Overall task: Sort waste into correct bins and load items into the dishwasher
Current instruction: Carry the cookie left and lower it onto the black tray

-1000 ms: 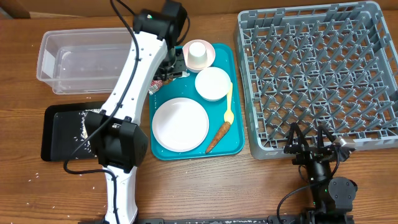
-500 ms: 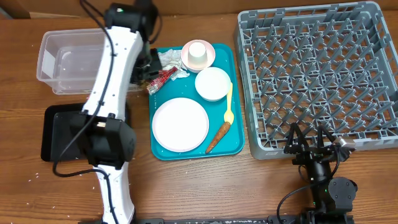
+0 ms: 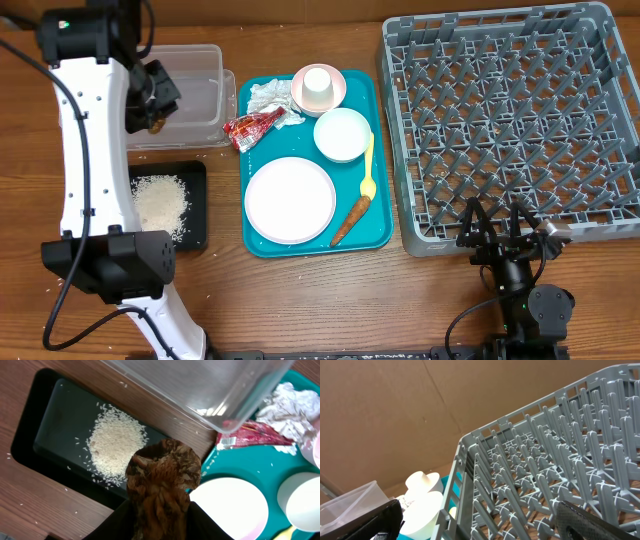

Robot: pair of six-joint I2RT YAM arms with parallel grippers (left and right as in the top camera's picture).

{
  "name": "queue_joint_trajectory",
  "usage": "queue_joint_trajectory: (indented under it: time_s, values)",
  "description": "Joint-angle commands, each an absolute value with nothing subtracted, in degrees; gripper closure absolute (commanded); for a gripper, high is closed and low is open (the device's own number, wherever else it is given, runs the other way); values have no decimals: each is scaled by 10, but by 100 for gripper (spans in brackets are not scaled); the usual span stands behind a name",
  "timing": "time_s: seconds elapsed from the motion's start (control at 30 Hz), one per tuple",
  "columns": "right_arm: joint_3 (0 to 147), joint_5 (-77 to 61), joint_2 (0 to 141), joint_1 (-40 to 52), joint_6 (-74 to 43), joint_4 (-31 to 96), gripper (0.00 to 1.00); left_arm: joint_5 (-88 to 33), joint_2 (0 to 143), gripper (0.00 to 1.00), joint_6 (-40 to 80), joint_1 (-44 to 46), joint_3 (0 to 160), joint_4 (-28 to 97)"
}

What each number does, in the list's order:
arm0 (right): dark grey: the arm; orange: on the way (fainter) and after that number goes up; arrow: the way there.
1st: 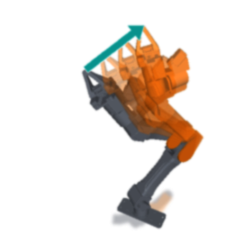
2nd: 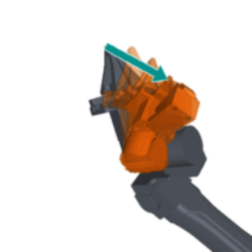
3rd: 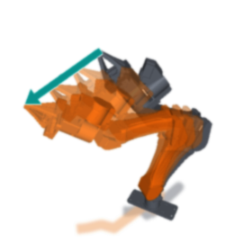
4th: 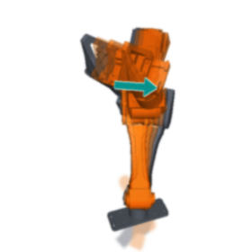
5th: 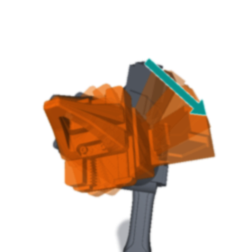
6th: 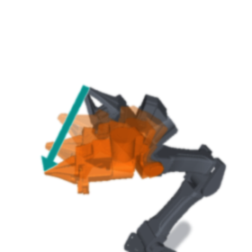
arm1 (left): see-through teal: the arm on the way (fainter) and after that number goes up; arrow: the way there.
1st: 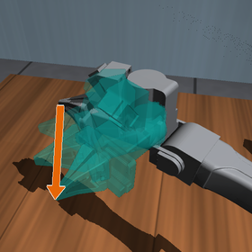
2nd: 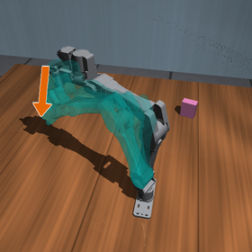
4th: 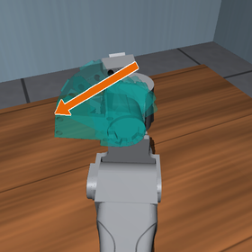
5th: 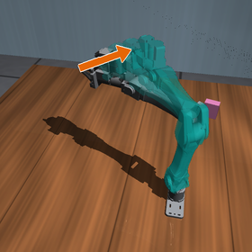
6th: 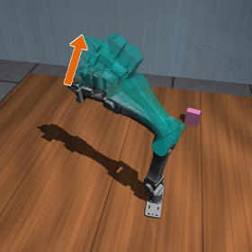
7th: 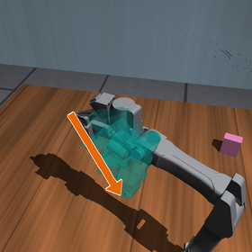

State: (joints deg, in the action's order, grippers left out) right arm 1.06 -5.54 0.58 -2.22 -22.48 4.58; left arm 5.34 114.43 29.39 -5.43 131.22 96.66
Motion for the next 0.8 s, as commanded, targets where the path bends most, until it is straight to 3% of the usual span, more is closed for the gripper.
queue_joint_trajectory:
  time_s: [0.0,0.3,0.77]
  values:
    - [5,-52,2,-22,-226,43,0,48,1140,65,278,-78,1284,968]
    - [5,-52,2,-22,-226,43,0,66,1140,65,299,-139,1152,948]
    - [5,-52,2,-22,-226,43,0,63,1140,61,326,-200,886,748]
